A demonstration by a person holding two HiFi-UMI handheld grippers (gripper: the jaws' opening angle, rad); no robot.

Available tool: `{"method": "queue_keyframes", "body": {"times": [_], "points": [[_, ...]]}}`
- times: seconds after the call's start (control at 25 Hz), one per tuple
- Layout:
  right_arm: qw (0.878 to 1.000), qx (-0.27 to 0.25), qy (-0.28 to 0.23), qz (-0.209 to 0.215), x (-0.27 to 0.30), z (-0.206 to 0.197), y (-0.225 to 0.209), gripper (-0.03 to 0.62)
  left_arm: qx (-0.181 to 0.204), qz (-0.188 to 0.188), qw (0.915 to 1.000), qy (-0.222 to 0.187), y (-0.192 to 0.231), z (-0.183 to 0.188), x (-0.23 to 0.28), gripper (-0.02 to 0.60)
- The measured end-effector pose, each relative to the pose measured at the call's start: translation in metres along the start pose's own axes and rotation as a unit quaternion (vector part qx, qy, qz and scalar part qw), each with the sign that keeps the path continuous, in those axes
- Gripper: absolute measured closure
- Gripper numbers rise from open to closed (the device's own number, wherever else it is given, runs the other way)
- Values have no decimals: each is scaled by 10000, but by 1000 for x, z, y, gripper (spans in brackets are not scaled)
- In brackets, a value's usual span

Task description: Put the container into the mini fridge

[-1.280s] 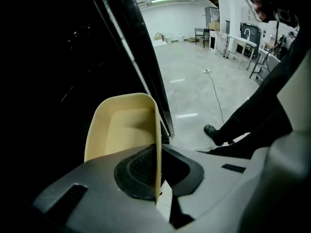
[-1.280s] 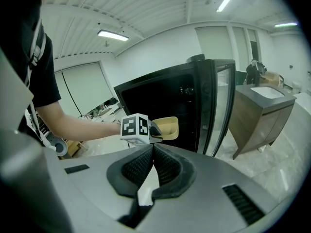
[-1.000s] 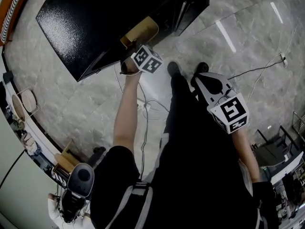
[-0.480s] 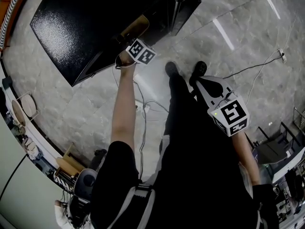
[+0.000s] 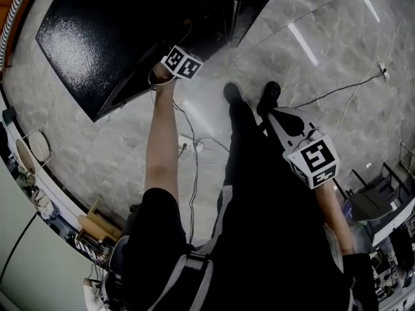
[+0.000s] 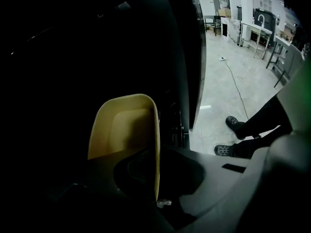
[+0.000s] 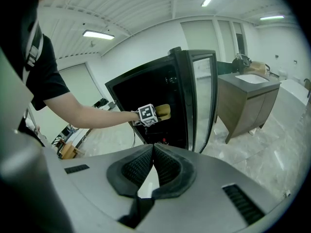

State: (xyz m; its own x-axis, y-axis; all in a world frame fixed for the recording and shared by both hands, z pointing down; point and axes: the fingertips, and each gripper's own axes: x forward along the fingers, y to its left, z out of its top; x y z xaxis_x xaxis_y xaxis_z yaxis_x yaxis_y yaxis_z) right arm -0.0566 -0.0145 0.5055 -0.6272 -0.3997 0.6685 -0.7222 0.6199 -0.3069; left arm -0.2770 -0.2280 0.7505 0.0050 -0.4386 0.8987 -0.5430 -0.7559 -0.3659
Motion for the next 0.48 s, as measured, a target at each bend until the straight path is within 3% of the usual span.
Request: {"method": "queue_keyframes", "body": {"times": [0.48], "points": [[9999,123,119,-23,1,-10,-3,576,218,196,9995,127,22,3,22,545]]}}
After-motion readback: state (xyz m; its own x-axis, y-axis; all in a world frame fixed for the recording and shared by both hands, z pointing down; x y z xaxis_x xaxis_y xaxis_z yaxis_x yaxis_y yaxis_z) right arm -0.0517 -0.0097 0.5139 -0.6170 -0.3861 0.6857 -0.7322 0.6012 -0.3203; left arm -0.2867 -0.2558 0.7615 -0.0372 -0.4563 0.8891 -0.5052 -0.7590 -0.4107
